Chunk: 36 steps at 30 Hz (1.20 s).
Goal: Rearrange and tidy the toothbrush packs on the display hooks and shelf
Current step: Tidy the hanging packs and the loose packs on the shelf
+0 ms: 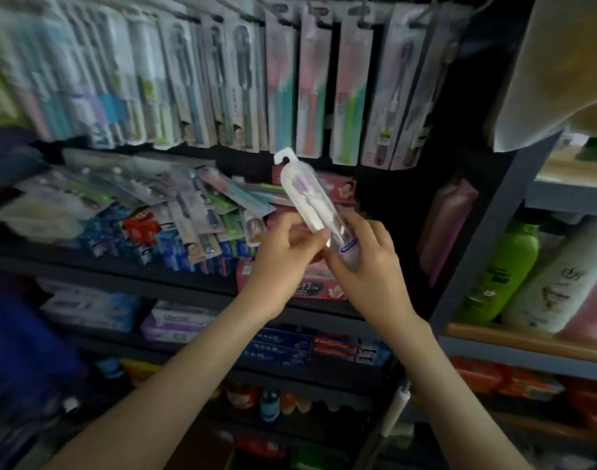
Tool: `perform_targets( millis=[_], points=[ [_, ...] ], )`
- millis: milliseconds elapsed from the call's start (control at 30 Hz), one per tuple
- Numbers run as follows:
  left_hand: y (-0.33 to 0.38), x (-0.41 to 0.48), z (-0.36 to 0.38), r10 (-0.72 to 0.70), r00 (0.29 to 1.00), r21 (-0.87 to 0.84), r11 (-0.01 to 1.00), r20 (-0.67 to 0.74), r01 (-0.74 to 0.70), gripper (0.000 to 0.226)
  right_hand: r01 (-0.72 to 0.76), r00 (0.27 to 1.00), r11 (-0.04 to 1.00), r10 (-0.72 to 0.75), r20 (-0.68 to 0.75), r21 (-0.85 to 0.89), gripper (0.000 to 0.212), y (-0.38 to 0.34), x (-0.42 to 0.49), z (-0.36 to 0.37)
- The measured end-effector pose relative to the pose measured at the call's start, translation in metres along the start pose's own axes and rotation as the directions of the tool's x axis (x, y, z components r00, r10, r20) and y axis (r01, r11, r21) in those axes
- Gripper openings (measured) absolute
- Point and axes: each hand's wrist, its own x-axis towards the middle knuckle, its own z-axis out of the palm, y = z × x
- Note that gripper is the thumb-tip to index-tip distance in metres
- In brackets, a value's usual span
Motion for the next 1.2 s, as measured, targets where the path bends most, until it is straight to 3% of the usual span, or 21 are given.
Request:
perform_targets(
  millis=[133, 367, 633, 767, 900, 1000, 1200],
  points=[
    [0.014, -0.025, -0.028, 0.009, 1.000, 0.081, 0.997, -0.026, -0.007, 0.011, 0.047, 0.998, 0.994, -0.051, 0.047, 0.094, 0.055, -0.029, -0.009, 0.012],
    [0.041, -0.032, -0.090, 0.037, 0.999, 0.228, 0.973, 0.007, -0.038, 0.015, -0.006, 0.982, 0.961, -0.047, 0.185, 0.275, 0.056, -0.073, 0.008, 0.037],
    [0.049, -0.021, -0.213, 0.138, 0.971, 0.340, 0.938, -0.197, -0.064, 0.025, -0.003, 0.972, 0.936, -0.080, 0.221, 0.352, 0.048, -0.166, 0.047, 0.132],
    [0.052, -0.001, -0.303, 0.279, 0.927, 0.539, 0.836, -0.250, -0.106, 0.033, -0.013, 0.980, 0.935, -0.059, 0.192, 0.355, 0.056, -0.212, 0.076, 0.196],
    [0.046, 0.031, -0.389, 0.397, 0.906, 0.715, 0.675, -0.146, -0.181, 0.048, -0.100, 0.991, 0.938, 0.066, 0.114, 0.332, 0.078, -0.242, 0.100, 0.242],
    [0.041, 0.060, -0.431, 0.432, 0.901, 0.751, 0.606, -0.035, -0.262, 0.059, -0.172, 0.985, 0.929, 0.156, 0.072, 0.328, 0.085, -0.257, 0.116, 0.258],
    [0.046, 0.120, -0.458, 0.406, 0.910, 0.820, 0.491, 0.083, -0.294, 0.071, -0.119, 0.993, 0.975, 0.117, 0.019, 0.185, 0.086, -0.282, 0.152, 0.259]
  ],
)
